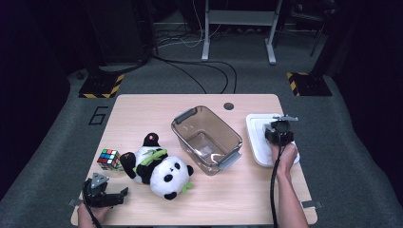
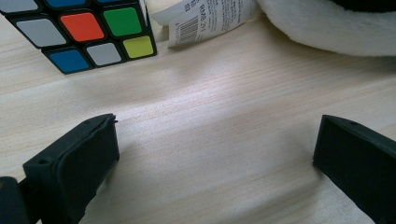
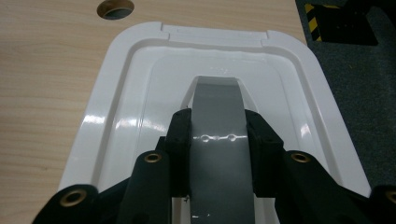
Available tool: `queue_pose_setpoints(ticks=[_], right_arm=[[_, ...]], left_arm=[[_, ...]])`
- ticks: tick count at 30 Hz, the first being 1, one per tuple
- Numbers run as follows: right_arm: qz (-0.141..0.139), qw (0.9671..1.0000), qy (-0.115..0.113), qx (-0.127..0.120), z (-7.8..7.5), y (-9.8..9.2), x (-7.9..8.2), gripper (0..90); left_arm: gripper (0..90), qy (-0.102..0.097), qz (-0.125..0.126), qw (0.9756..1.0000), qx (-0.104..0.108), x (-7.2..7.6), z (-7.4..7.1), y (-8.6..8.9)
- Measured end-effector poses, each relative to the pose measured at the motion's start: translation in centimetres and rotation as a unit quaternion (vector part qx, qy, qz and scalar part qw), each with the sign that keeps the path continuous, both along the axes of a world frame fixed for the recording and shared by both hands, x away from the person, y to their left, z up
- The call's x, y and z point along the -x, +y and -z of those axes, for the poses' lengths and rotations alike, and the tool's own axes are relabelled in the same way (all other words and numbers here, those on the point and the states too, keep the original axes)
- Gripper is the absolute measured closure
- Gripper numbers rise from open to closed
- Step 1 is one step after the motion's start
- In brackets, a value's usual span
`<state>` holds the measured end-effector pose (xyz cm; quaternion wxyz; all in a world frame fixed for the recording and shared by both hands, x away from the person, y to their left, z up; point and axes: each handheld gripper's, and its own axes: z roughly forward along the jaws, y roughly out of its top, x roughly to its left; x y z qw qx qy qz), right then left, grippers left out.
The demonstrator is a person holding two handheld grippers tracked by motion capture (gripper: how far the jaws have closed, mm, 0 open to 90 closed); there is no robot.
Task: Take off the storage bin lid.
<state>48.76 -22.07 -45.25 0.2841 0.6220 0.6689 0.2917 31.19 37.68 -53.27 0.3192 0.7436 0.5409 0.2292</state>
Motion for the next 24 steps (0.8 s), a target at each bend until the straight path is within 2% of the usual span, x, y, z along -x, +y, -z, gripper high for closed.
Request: queue_pose_setpoints(ticks=[10, 24], right_arm=[[0.013, 0.9999, 0.002, -0.002, 2.4, 0.6, -0.6, 66.2], [0.012, 0.9997, 0.019, -0.001, 4.3, 0.9, -1.2, 66.0]], left_arm=[[0.0, 0.0, 0.0, 1.0, 0.0, 0.0, 0.0, 0.0], [0.0, 0.0, 0.0, 1.0, 0.0, 0.0, 0.0, 0.0]])
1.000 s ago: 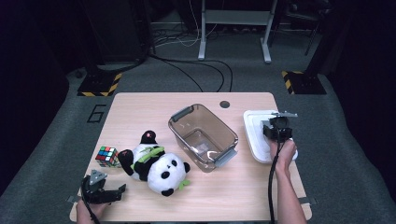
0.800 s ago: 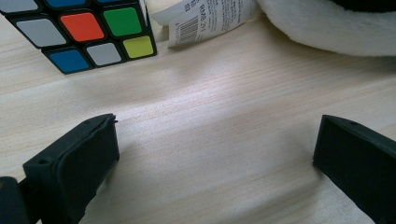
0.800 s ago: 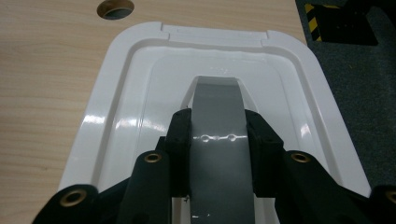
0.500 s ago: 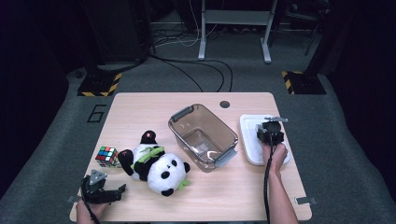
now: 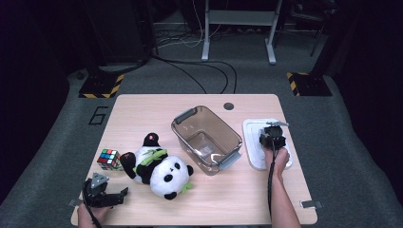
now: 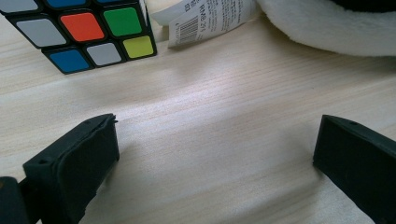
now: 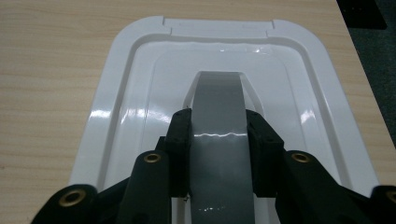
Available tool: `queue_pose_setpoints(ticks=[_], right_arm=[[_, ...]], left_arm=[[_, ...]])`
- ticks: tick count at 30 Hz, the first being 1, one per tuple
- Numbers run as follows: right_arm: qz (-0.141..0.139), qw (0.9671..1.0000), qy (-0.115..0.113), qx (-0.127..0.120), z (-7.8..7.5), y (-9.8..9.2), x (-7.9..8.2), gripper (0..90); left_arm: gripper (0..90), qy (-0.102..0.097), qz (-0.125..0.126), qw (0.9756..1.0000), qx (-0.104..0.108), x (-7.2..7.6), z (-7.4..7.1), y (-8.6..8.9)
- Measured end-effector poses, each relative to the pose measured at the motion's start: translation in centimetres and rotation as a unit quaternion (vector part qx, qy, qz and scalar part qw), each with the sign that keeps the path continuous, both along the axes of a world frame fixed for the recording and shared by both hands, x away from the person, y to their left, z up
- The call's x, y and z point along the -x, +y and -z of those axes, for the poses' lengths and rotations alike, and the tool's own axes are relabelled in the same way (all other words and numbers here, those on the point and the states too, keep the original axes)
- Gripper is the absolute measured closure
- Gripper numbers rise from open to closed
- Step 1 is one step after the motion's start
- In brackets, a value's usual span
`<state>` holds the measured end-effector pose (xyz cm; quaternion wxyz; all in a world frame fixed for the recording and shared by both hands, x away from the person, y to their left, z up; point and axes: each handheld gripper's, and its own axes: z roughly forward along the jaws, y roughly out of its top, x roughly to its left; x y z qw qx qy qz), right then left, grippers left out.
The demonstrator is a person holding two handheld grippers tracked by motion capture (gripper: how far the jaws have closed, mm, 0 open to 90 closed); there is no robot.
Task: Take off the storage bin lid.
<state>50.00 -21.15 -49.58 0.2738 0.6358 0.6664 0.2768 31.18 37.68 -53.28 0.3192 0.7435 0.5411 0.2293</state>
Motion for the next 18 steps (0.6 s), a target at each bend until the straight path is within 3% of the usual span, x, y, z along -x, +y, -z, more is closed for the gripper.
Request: queue_pose_setpoints(ticks=[2, 4, 5, 7, 9, 10, 11, 18], right_arm=[[-0.003, 1.0, -0.001, -0.002, 0.0, -0.1, 0.0, 64.2], [-0.005, 1.0, 0.0, -0.007, -0.2, -0.2, 0.0, 54.1], [-0.005, 1.0, 0.0, -0.007, -0.2, -0.2, 0.0, 54.1], [-0.01, 0.9997, 0.005, -0.023, -0.7, -0.5, 0.4, 38.6], [-0.02, 0.9994, 0.003, -0.029, -1.1, -0.7, 0.8, 29.5], [-0.02, 0.9994, 0.003, -0.029, -1.1, -0.7, 0.8, 29.5], [-0.039, 0.9986, -0.001, -0.036, -1.8, -0.9, 1.7, 22.3], [-0.085, 0.995, -0.009, -0.051, -3.1, -1.3, 4.3, 11.2]], left_arm=[[0.0, 0.0, 0.0, 1.0, 0.0, 0.0, 0.0, 0.0], [0.0, 0.0, 0.0, 1.0, 0.0, 0.0, 0.0, 0.0], [0.0, 0.0, 0.0, 1.0, 0.0, 0.0, 0.0, 0.0], [0.0, 0.0, 0.0, 1.0, 0.0, 0.0, 0.0, 0.0], [0.0, 0.0, 0.0, 1.0, 0.0, 0.0, 0.0, 0.0], [0.0, 0.0, 0.0, 1.0, 0.0, 0.0, 0.0, 0.0], [0.0, -0.001, 0.0, 1.0, 0.0, 0.0, 0.0, 0.0], [0.0, 0.0, 0.0, 1.0, 0.0, 0.0, 0.0, 0.0]])
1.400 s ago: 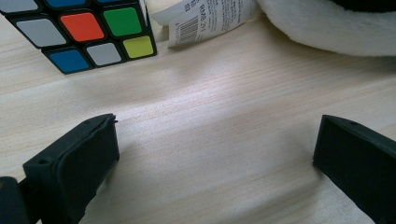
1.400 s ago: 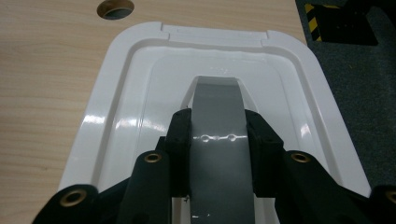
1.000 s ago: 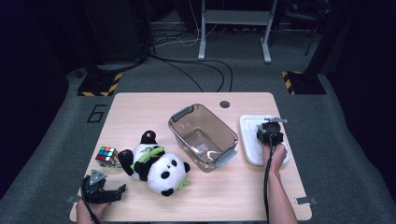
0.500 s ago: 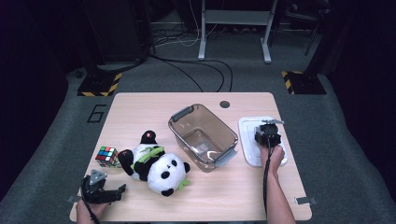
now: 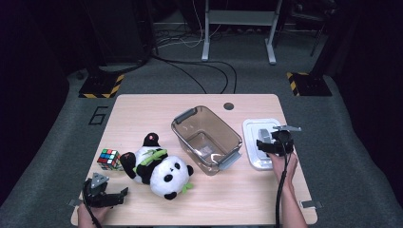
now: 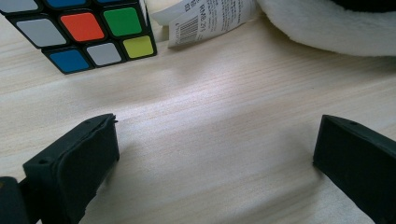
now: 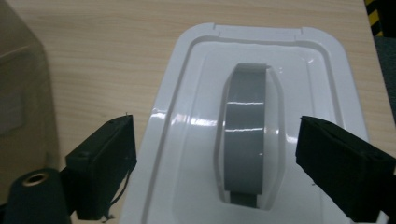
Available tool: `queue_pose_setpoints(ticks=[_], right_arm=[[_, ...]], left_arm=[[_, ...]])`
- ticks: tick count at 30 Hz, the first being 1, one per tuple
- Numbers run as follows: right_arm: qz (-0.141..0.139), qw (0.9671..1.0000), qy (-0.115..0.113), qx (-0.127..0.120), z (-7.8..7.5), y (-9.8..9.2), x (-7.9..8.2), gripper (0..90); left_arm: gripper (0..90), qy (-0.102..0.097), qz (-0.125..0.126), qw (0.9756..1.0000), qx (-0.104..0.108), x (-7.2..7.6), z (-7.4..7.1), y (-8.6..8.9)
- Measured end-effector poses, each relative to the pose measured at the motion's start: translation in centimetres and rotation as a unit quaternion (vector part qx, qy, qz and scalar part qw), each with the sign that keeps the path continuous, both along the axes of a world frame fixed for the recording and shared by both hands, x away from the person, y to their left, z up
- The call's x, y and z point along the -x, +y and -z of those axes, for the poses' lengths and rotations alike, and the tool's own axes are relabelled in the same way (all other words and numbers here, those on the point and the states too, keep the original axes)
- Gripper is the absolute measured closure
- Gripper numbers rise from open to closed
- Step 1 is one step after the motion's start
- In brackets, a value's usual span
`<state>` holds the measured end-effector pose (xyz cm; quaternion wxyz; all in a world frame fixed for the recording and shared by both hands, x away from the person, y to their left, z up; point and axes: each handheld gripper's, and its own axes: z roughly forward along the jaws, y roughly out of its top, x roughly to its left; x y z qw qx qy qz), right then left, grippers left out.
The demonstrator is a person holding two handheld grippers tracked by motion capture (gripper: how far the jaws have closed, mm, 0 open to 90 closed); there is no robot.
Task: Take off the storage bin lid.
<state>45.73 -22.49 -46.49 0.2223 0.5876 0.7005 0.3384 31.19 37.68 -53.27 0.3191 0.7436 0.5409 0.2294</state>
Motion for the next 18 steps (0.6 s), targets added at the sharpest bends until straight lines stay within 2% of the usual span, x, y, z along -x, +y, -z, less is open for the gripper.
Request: queue_pose_setpoints(ticks=[3, 5, 12, 18], right_arm=[[-0.016, 0.9999, 0.001, -0.006, -0.1, 0.1, 0.9, 6.0], [-0.034, 0.9994, -0.004, -0.007, -0.2, 0.3, 2.1, 0.5], [-0.068, 0.9976, -0.012, 0.002, -0.1, 1.7, 4.5, 0.0], [-0.093, 0.9954, -0.022, 0.013, 1.0, 3.6, 6.7, 0.0]], left_arm=[[0.0, 0.0, 0.0, 1.0, 0.0, 0.0, 0.0, 0.0], [0.0, 0.0, 0.0, 1.0, 0.0, 0.0, 0.0, 0.0], [0.0, 0.0, 0.0, 1.0, 0.0, 0.0, 0.0, 0.0], [0.0, 0.0, 0.0, 1.0, 0.0, 0.0, 0.0, 0.0]])
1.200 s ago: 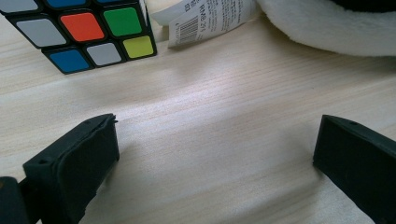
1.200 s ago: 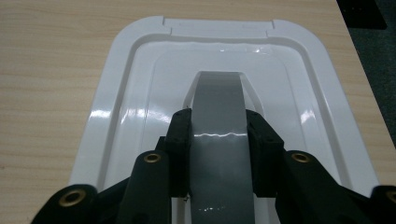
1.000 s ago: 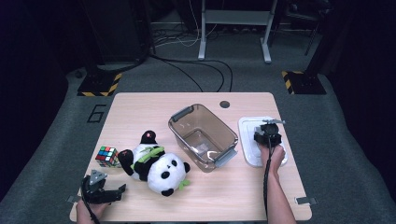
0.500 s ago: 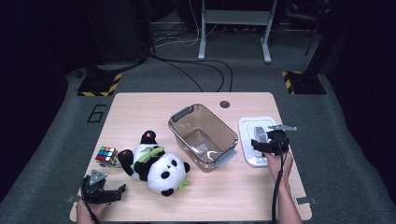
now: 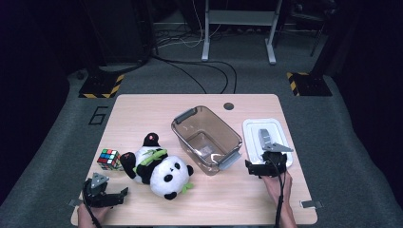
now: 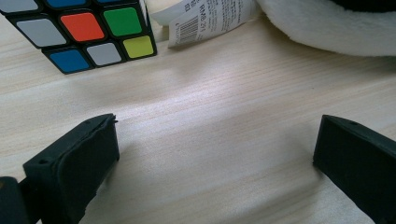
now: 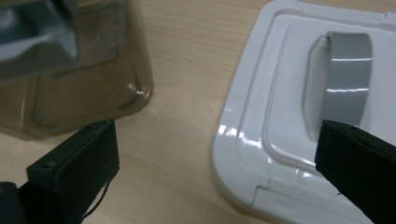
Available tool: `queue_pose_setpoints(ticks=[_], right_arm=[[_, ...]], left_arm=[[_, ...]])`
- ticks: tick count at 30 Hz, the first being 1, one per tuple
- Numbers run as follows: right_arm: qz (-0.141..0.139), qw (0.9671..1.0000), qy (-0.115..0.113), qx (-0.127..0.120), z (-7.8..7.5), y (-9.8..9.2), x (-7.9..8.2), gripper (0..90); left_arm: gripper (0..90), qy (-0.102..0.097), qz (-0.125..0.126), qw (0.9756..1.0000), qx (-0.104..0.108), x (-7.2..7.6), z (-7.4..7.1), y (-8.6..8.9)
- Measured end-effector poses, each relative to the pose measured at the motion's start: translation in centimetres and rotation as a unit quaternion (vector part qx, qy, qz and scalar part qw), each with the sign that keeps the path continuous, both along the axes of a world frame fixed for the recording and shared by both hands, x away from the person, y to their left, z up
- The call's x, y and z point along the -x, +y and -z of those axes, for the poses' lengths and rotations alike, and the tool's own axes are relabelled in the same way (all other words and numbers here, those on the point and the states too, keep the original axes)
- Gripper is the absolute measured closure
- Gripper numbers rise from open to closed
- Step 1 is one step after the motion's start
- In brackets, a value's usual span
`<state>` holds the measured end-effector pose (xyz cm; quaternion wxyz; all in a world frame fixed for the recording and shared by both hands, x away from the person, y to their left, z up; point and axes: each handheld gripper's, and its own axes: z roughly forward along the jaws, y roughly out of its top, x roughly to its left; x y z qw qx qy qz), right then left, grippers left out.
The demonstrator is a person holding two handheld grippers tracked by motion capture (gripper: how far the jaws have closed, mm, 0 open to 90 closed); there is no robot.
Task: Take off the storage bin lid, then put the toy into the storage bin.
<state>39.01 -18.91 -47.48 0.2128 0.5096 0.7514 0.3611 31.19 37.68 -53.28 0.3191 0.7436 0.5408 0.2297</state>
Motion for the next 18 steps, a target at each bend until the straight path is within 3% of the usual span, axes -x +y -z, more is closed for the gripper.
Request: queue_pose_setpoints(ticks=[8, 16, 18], right_arm=[[-0.035, 0.9992, 0.008, 0.015, 2.3, 2.6, 2.2, 0.0], [-0.062, 0.9974, 0.02, 0.03, 4.6, 4.7, 3.2, 0.0], [-0.066, 0.9967, 0.02, 0.043, 5.0, 5.0, 3.3, 0.0]], left_arm=[[0.0, 0.0, 0.0, 1.0, 0.0, 0.0, 0.0, 0.0], [0.0, 0.0, 0.0, 1.0, 0.0, 0.0, 0.0, 0.0], [0.0, 0.001, -0.001, 1.0, 0.0, 0.0, 0.0, 0.0]])
